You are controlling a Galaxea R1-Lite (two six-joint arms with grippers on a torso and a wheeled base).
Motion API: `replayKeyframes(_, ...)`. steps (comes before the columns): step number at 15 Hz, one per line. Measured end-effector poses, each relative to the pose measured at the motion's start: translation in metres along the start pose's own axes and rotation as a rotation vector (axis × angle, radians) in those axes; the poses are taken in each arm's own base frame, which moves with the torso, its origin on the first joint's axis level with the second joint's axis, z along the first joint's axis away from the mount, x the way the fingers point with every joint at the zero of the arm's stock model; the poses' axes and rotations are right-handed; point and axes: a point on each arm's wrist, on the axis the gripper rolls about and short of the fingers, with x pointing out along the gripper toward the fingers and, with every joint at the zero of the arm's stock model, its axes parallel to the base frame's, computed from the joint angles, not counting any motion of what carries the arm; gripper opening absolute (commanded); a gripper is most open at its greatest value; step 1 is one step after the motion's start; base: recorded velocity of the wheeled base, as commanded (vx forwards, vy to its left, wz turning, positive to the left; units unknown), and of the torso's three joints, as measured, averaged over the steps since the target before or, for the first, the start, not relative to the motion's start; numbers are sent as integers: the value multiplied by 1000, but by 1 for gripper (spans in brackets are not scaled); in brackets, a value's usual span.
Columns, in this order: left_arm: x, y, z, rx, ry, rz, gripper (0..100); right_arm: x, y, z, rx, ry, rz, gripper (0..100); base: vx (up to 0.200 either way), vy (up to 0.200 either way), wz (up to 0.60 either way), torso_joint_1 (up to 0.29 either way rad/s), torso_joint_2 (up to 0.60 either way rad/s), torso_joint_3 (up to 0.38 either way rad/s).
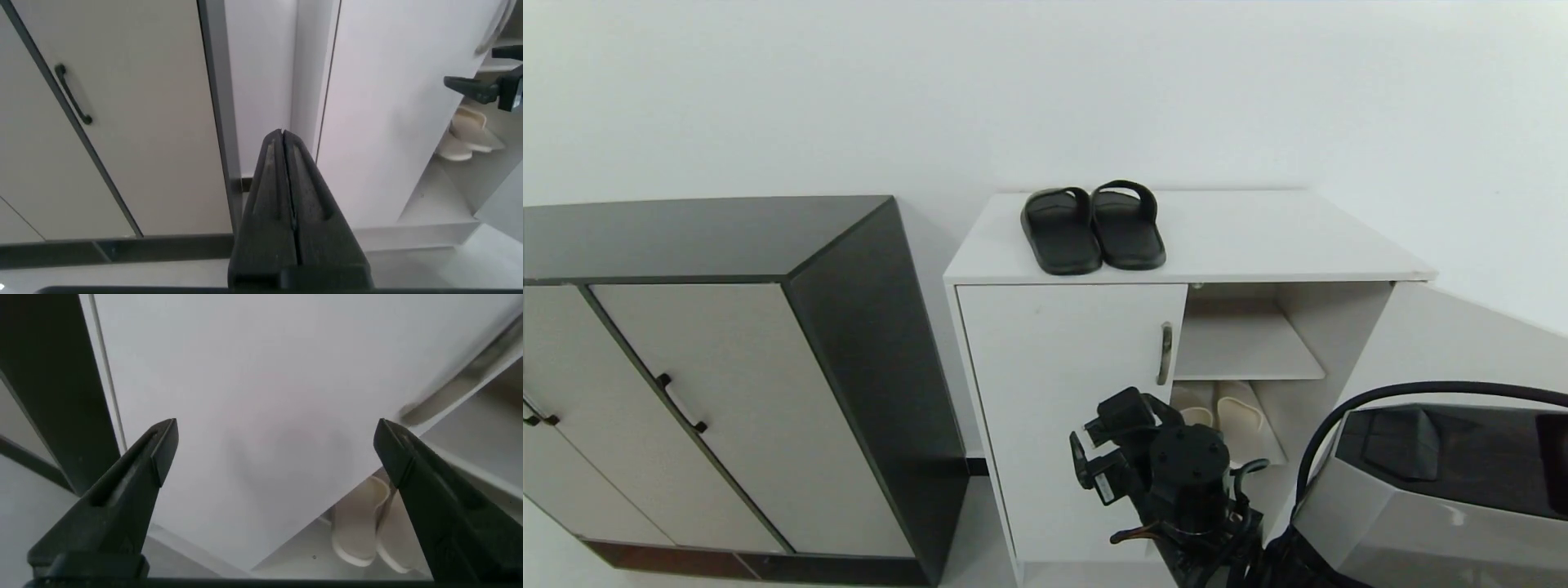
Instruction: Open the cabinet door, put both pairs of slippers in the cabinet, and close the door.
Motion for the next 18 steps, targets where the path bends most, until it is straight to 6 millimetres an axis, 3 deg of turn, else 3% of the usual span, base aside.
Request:
replayKeyframes(12, 0, 0, 0, 0, -1, -1, 0, 0, -1, -7, -33, 9, 16, 100, 0, 0, 0, 223, -531, -306)
replayKeyframes(18, 0, 0, 0, 20, 0, -5, 0, 4, 1, 10, -36, 20, 38, 100, 0, 0, 0, 30, -71, -39)
